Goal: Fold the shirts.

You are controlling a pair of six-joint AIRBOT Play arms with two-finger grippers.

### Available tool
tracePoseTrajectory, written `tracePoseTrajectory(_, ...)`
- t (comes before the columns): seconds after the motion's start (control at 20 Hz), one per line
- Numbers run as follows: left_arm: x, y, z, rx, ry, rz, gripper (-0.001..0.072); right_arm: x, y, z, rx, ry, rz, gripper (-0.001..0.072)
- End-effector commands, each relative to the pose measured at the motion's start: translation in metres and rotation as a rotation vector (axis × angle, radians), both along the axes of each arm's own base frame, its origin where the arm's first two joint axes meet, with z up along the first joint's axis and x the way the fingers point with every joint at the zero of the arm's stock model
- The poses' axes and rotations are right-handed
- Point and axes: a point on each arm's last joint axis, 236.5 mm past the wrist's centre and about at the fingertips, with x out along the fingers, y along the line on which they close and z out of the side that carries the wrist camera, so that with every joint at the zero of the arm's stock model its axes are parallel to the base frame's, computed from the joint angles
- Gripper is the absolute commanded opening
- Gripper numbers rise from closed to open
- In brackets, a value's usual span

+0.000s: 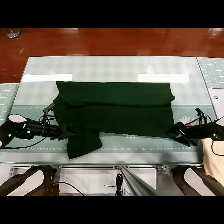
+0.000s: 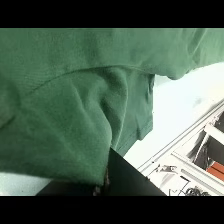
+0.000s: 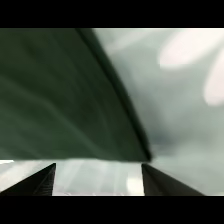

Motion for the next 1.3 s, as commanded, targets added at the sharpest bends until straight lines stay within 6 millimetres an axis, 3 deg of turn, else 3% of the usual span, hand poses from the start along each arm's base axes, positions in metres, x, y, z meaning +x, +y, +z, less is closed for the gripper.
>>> tracePoseTrajectory(0.0,0.002,0.0,0.001,0.001,-0.004,0.002,0.0023,0.035,0.008,0.002,0.055,-0.1,-0.056,0.0595)
tracePoseTrajectory(0.05,0.003,0.001,0.002,0.002,-0.009,0.002,0.0023,0.039,0.01,0.003,0.071,-0.113,-0.055,0.0467)
tracePoseTrajectory(0.1,0.006,0.001,0.003,0.003,-0.015,0.002,0.0023,0.04,0.012,0.002,0.082,-0.123,-0.041,0.029)
tracePoseTrajectory(0.15,0.009,0.002,0.005,0.004,-0.024,0.002,0.0023,0.04,0.016,0.003,0.094,-0.142,0.0,0.0064)
tracePoseTrajectory(0.2,0.012,0.003,0.008,0.005,-0.032,0.002,0.0023,0.039,0.018,0.005,0.101,-0.153,0.026,0.0019)
tracePoseTrajectory(0.3,0.027,0.005,0.021,0.006,-0.072,-0.006,0.0023,0.047,0.013,0.015,0.087,-0.176,0.06,0.0018)
tracePoseTrajectory(0.35,0.042,0.008,0.032,0.014,-0.111,-0.004,0.0023,0.061,0.006,0.026,0.069,-0.213,0.062,0.0018)
tracePoseTrajectory(0.55,0.125,0.034,0.064,0.109,-0.233,0.152,0.0022,0.124,-0.015,0.075,0.05,-0.338,0.037,0.0018)
tracePoseTrajectory(0.65,0.159,0.031,0.068,0.113,-0.246,0.143,0.0022,0.155,-0.014,0.089,0.099,-0.38,0.036,0.0018)
tracePoseTrajectory(0.8,0.209,0.017,0.06,0.093,-0.2,0.136,0.0022,0.196,-0.004,0.089,0.1,-0.397,0.093,0.0018)
tracePoseTrajectory(1.05,0.277,0.011,0.052,0.057,-0.136,0.161,0.0022,0.257,-0.01,0.082,0.089,-0.411,0.06,0.0018)
tracePoseTrajectory(1.15,0.289,0.018,0.044,0.096,-0.123,0.153,0.0022,0.269,-0.011,0.075,0.093,-0.405,0.055,0.0018)
tracePoseTrajectory(1.25,0.289,0.024,0.032,0.127,-0.095,0.128,0.0023,0.276,-0.014,0.066,0.097,-0.399,0.047,0.0019)
